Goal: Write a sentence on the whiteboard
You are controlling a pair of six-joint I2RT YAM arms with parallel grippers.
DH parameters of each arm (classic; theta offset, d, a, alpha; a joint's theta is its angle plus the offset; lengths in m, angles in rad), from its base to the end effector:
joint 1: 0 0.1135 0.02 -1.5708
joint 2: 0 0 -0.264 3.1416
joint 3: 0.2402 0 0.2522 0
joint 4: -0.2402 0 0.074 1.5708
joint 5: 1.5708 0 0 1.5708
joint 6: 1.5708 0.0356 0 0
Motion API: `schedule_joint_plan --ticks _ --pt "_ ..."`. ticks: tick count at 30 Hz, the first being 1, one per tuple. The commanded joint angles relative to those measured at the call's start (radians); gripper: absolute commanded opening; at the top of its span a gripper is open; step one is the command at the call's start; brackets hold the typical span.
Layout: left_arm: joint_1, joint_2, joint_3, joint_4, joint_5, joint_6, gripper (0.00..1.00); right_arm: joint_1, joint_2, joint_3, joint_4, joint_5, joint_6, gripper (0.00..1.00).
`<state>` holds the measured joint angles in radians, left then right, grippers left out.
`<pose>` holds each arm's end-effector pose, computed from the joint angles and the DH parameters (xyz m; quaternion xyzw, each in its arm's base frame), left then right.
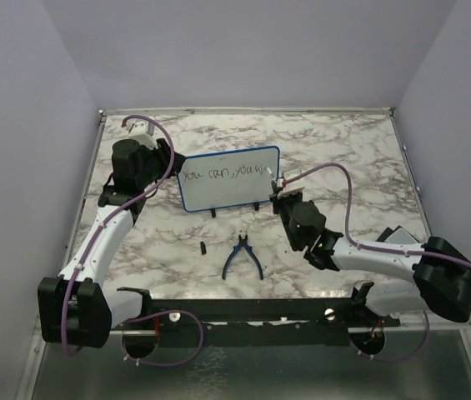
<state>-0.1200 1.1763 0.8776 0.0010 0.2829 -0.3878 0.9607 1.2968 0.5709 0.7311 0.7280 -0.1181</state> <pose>0.2706 -0.0426 0.3107 -0.0232 0.8002 -0.2576 0.5411 0.1754 0.2095 0.2504 -0.1219 0.6951 0.0418 0.7072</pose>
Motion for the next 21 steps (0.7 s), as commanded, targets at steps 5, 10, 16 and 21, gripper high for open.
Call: schedule_joint_plan --ticks 5,10,16,21 --pt "-0.003 -0.018 -0.014 -0.005 0.034 0.004 0.4 -0.005 0.032 0.013 0.063 0.012 -0.029 0.01" --pt "-0.003 -0.019 -0.014 -0.004 0.033 0.003 0.4 -0.005 0.049 0.019 0.074 0.011 -0.037 0.01" --pt "-0.004 -0.02 -0.014 -0.004 0.033 0.004 0.4 -0.005 0.059 0.022 0.091 0.011 -0.049 0.01" --pt "-0.004 -0.02 -0.014 -0.005 0.033 0.003 0.4 -0.008 0.067 0.027 0.098 0.012 -0.054 0.01"
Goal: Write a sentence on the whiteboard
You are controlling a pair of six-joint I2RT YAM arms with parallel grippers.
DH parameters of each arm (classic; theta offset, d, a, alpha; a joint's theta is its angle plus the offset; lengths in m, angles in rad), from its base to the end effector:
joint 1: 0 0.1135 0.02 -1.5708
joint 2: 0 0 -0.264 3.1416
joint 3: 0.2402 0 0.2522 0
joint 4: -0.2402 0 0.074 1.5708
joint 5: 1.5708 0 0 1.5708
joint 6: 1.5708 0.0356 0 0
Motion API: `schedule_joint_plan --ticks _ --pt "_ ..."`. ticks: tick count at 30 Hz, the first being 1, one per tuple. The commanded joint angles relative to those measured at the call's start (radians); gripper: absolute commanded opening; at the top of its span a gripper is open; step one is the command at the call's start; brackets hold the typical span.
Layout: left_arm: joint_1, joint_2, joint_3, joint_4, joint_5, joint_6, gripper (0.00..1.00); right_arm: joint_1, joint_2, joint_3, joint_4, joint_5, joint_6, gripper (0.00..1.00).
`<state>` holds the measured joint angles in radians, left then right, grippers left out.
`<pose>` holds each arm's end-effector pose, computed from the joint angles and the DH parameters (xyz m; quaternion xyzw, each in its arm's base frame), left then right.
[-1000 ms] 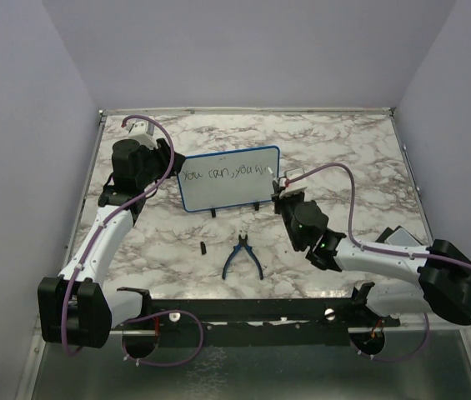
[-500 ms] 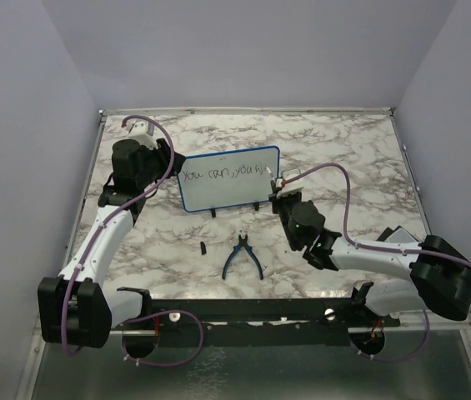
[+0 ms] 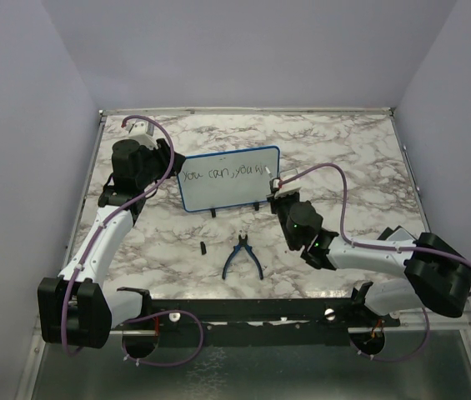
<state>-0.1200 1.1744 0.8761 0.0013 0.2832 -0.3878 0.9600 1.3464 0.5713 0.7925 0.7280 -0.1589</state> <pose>0.2701 -0.0426 0.3107 -0.0231 0.8000 -0.2577 0.5414 0.1793 0.2148 0.2441 -0.1324 0.6899 0.0301 0.7110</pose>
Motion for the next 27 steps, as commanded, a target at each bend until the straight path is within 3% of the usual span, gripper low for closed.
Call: schedule_joint_plan --ticks 1,16,27 --pt "-0.003 -0.018 -0.012 -0.005 0.033 0.003 0.4 -0.008 0.021 0.028 0.036 0.012 -0.013 0.01" --pt "-0.004 -0.018 -0.011 -0.005 0.033 0.004 0.4 -0.019 0.018 0.025 0.04 0.008 -0.017 0.01" --pt "-0.004 -0.019 -0.012 -0.005 0.028 0.004 0.4 -0.019 -0.086 -0.016 -0.022 -0.044 -0.012 0.01"
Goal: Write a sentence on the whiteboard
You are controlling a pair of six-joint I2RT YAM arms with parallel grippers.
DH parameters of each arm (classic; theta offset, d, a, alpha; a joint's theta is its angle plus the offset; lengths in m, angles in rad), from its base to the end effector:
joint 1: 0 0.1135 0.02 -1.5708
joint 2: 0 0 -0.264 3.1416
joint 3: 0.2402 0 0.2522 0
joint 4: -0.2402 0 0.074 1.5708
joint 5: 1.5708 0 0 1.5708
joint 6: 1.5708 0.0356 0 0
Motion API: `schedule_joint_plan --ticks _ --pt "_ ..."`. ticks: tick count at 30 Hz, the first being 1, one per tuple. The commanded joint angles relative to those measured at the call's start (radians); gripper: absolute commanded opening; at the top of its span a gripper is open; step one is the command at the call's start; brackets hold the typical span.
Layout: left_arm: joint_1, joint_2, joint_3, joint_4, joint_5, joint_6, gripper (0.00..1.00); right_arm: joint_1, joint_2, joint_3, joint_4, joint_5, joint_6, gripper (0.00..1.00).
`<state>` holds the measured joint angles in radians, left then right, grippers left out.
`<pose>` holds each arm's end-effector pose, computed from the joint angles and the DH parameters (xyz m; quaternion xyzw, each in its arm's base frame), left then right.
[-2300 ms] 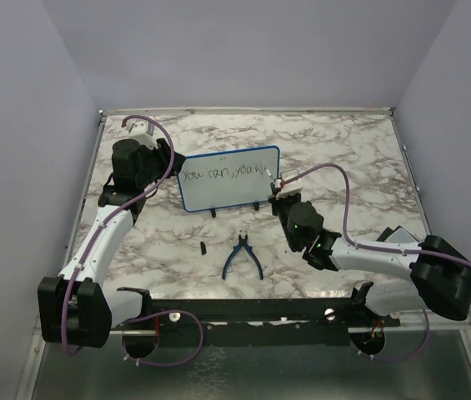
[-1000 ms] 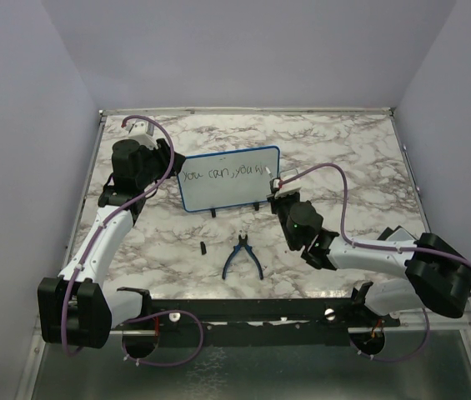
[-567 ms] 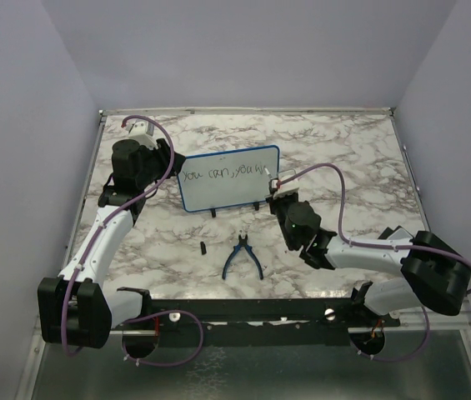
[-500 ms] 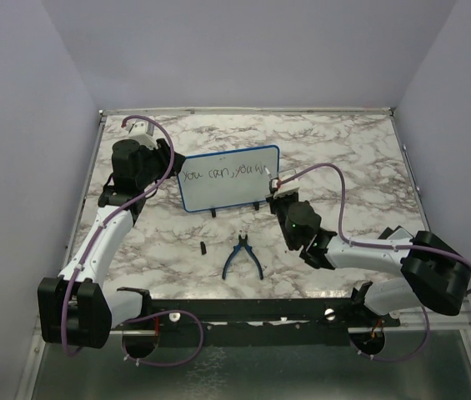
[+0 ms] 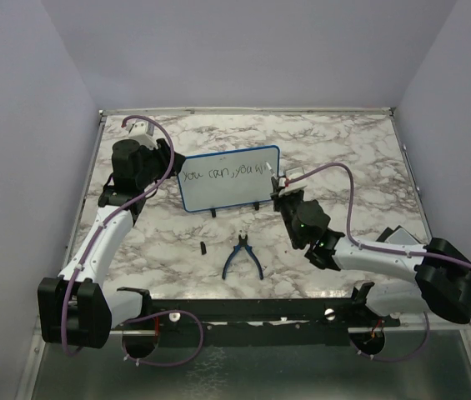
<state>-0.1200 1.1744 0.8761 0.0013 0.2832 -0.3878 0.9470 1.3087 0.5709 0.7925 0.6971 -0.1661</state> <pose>0.2701 -0.0426 0.3107 -0.0231 0.8000 -0.2577 0.5414 0.1788 0.2093 0.2536 -0.1308 0.6797 0.0426 0.7205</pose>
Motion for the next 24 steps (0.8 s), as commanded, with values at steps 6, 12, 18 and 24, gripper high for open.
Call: schedule_joint_plan --ticks 6,12,18,24 --pt "-0.003 -0.019 -0.014 -0.005 0.03 0.003 0.4 -0.006 -0.031 -0.01 0.001 0.019 -0.019 0.01" --pt "-0.003 -0.019 -0.014 -0.006 0.03 0.002 0.4 -0.008 -0.01 -0.003 0.029 0.032 -0.031 0.01" --pt "-0.003 -0.019 -0.014 -0.006 0.03 0.004 0.4 -0.018 0.012 0.006 0.034 0.028 -0.03 0.01" --pt "-0.004 -0.019 -0.015 -0.005 0.03 0.004 0.4 -0.026 0.024 0.003 0.039 0.032 -0.028 0.01"
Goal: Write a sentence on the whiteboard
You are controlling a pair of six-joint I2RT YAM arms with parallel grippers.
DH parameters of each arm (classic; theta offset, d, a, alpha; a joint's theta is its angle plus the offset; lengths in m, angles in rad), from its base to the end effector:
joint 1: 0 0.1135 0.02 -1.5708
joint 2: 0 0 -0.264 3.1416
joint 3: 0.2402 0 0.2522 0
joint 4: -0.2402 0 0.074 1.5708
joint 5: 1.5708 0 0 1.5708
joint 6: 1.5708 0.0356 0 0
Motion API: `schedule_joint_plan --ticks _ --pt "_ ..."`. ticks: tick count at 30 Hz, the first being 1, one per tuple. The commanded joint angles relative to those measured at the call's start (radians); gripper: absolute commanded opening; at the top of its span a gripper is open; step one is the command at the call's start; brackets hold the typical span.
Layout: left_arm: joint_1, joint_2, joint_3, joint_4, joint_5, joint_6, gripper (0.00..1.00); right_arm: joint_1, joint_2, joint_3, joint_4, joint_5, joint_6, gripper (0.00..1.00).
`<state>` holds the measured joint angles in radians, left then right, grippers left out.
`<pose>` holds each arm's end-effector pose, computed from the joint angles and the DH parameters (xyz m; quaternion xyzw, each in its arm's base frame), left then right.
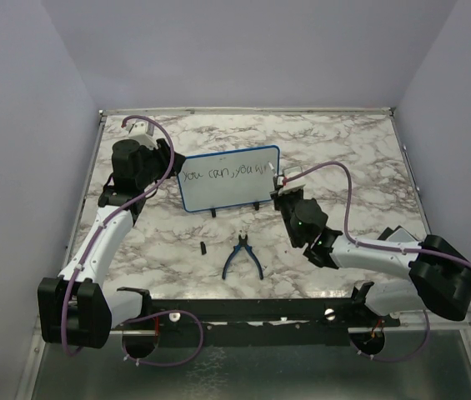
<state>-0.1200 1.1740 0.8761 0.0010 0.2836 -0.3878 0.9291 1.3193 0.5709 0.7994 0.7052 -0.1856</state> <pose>0.2700 -0.0426 0.3108 -0.0229 0.7999 -0.2579 0.5414 0.1835 0.2070 0.2516 -0.1295 0.6810 0.0255 0.7203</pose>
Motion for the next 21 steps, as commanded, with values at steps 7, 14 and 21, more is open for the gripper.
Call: schedule_joint_plan --ticks 7,14,21 --pt "-0.003 -0.019 -0.015 -0.005 0.029 0.004 0.4 -0.012 0.027 0.001 0.018 0.02 0.005 0.01" --pt "-0.004 -0.02 -0.014 -0.005 0.029 0.004 0.4 -0.012 0.023 -0.011 -0.021 0.016 0.041 0.01" --pt "-0.004 -0.02 -0.014 -0.005 0.029 0.004 0.4 -0.012 0.007 -0.033 -0.068 0.016 0.091 0.01"
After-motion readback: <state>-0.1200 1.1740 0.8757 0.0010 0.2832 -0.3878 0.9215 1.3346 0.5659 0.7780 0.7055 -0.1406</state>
